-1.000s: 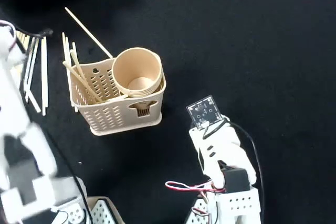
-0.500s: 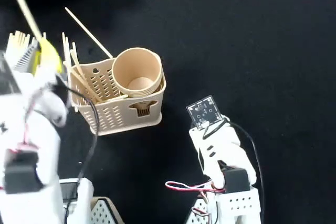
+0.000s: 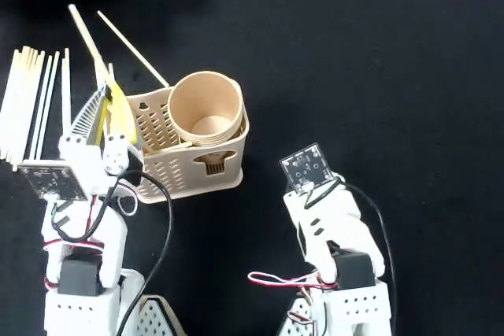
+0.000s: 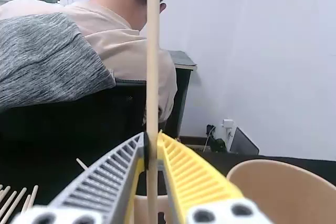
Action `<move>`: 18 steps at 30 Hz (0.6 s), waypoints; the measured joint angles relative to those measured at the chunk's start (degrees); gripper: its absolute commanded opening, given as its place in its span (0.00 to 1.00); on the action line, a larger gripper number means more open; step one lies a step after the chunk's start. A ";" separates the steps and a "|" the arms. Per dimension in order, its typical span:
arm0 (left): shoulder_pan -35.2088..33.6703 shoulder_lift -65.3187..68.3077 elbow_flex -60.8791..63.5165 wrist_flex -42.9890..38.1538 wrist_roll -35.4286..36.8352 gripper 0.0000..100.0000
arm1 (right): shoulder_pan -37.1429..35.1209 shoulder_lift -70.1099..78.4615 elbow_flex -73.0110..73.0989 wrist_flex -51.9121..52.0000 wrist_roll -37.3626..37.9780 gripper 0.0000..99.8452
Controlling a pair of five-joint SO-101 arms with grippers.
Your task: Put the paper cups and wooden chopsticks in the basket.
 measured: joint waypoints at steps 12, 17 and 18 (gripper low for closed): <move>-4.75 3.25 -21.89 28.92 -2.99 0.24 | 0.00 0.00 0.00 0.00 0.00 0.01; -17.67 18.20 -37.10 38.24 -2.99 0.24 | 0.00 0.00 0.00 0.00 0.00 0.01; -20.31 22.42 -39.47 39.56 -2.99 0.24 | 0.00 0.00 0.00 0.00 0.00 0.01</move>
